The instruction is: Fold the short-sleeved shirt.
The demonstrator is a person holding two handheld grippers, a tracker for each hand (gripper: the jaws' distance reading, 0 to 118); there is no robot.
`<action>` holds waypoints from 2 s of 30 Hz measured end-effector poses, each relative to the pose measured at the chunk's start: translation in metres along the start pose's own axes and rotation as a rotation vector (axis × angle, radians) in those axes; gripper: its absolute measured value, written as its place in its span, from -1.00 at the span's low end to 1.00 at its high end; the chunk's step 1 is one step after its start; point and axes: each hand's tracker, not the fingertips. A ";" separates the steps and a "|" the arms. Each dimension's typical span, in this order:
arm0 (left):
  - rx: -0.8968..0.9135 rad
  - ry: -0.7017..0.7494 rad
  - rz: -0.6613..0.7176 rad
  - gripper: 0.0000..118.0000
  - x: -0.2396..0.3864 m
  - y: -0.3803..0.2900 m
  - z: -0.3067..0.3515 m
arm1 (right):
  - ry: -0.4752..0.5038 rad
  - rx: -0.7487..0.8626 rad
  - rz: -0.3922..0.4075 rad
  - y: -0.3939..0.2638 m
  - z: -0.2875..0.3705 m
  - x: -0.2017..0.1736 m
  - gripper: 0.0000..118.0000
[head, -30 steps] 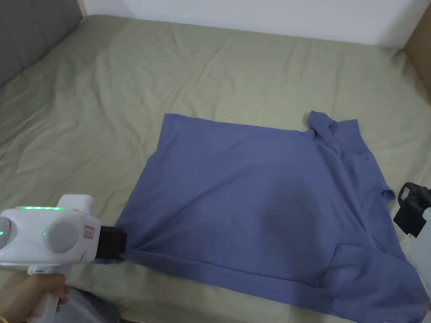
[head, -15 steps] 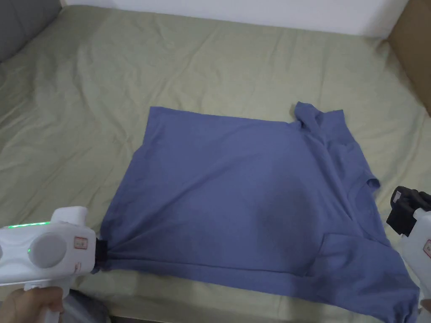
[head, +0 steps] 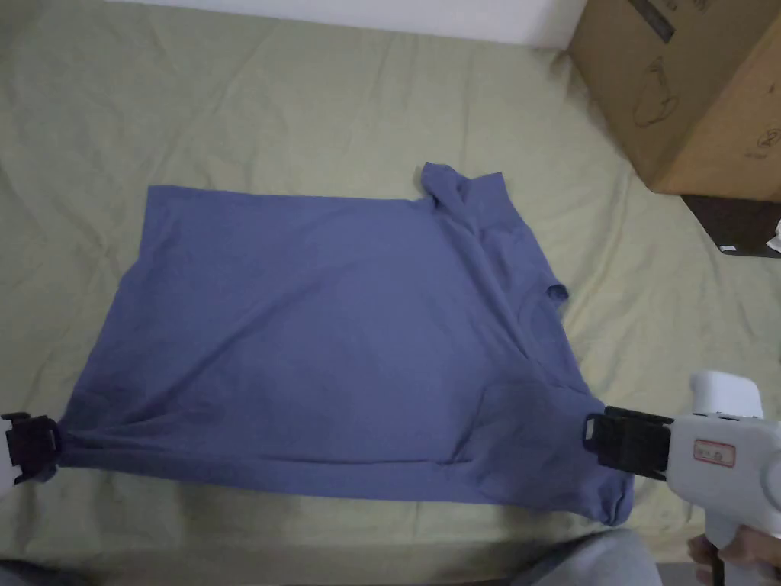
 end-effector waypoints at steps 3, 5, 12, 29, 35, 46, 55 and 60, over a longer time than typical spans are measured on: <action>-0.003 -0.002 -0.001 -0.94 -0.002 -0.001 -0.002 | 0.037 -0.103 -0.004 -0.014 -0.019 0.009 0.96; -0.011 0.009 0.001 -0.94 -0.002 -0.001 -0.004 | 0.016 -0.146 0.009 -0.023 -0.035 0.010 0.84; -0.033 0.021 0.013 -0.94 -0.005 -0.007 -0.009 | 0.023 -0.170 0.039 -0.037 -0.064 0.004 -0.59; 0.089 -0.057 0.144 -0.94 0.002 0.074 -0.003 | 0.122 0.094 -0.031 0.094 0.021 -0.015 -0.80; 0.104 0.002 0.184 -0.95 0.019 0.130 -0.049 | 0.031 0.082 -0.063 0.147 -0.022 -0.033 -0.80; 0.077 0.096 0.178 -0.96 0.023 0.184 -0.139 | -0.022 0.015 -0.106 0.194 -0.108 -0.039 -0.84; 0.064 0.112 0.029 0.66 0.037 0.170 -0.154 | -0.030 -0.028 -0.099 0.200 -0.118 -0.030 0.93; 0.176 0.061 -0.025 0.66 0.043 0.147 -0.103 | 0.002 0.130 -0.021 0.170 -0.065 -0.042 0.89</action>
